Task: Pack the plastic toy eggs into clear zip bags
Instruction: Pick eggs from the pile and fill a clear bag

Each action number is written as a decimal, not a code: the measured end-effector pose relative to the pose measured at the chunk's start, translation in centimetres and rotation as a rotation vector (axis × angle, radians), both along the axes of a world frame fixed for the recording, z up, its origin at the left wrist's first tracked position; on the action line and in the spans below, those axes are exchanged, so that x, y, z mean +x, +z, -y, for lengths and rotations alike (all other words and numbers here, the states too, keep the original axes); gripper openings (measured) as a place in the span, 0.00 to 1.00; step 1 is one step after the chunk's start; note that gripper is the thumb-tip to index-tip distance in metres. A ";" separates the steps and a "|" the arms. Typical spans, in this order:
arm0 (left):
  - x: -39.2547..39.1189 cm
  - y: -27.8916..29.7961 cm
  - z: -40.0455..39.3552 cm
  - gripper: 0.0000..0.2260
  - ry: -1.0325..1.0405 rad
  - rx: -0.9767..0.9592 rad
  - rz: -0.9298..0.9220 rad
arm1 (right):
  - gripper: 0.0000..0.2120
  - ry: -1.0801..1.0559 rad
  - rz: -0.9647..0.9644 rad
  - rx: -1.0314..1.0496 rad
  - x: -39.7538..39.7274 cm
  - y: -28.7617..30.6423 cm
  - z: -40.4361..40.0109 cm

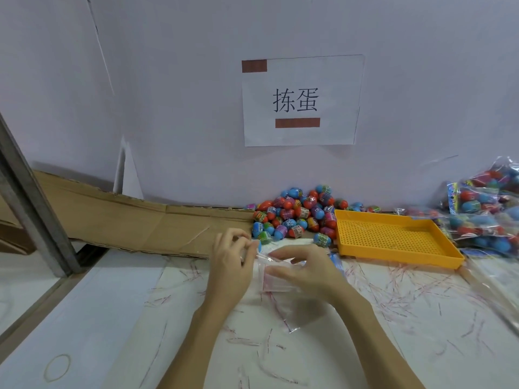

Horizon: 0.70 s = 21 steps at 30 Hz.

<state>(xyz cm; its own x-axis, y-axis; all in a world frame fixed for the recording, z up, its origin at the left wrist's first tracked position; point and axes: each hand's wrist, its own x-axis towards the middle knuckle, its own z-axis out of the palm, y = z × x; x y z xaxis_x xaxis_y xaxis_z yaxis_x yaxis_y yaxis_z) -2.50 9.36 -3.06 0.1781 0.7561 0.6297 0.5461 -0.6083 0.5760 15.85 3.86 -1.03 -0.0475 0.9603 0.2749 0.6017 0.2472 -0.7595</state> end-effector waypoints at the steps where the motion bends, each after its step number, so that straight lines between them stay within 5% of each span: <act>1: -0.1 0.1 0.0 0.12 0.028 0.014 0.009 | 0.10 0.001 0.027 -0.003 -0.1 0.0 -0.1; 7: -0.7 1.5 0.5 0.32 -0.104 -0.332 0.341 | 0.08 -0.067 -0.122 0.180 -0.1 0.3 -0.1; 12: -0.9 1.8 0.6 0.13 -0.313 -0.460 0.394 | 0.12 -0.132 -0.430 0.122 0.6 0.9 0.3; 15: -0.8 1.8 0.7 0.05 -0.290 -0.533 0.526 | 0.14 -0.146 -0.457 0.042 0.7 0.7 0.3; 21: -1.2 2.2 0.6 0.16 -0.142 -0.570 0.725 | 0.13 -0.085 -0.413 -0.002 0.6 0.4 0.0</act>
